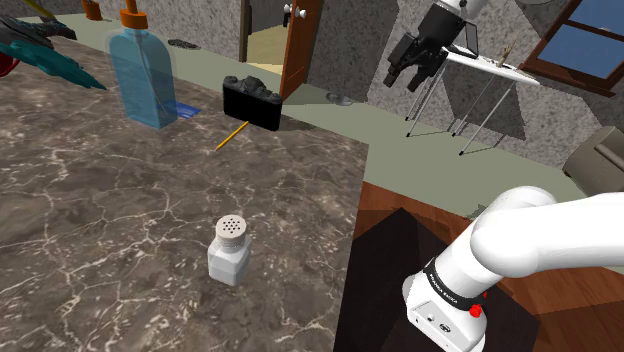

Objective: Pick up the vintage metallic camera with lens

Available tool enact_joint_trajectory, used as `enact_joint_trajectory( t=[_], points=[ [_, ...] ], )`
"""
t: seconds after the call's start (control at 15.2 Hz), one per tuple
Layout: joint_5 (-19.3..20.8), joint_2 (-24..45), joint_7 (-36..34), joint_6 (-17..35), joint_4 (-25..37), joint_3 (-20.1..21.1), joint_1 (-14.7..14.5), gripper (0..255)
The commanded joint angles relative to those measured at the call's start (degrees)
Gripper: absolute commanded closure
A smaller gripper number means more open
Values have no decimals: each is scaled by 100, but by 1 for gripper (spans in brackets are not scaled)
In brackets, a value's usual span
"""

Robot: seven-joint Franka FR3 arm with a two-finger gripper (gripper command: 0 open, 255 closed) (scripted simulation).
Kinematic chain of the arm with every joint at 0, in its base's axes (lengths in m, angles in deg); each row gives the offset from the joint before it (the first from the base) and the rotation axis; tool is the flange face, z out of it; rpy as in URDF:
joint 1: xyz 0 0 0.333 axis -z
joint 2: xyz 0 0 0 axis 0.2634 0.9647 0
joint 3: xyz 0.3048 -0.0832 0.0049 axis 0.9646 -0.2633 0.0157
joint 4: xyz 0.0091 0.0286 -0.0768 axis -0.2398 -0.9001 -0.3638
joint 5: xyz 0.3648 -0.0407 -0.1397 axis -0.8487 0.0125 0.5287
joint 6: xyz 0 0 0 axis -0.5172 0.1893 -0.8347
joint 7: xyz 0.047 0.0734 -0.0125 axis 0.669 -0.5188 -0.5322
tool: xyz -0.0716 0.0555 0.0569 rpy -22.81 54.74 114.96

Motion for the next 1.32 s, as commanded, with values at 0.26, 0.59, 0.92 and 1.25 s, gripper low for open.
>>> enact_joint_trajectory(
  t=[0.26,0.59,0.92,1.25],
  points=[
    [14,706,65,360,375,307,-245,0],
    [121,1591,115,709,934,700,-492,0],
    [348,2477,112,948,1581,1100,-698,0],
    [711,3375,55,1073,2313,1494,-900,0]
  ],
)
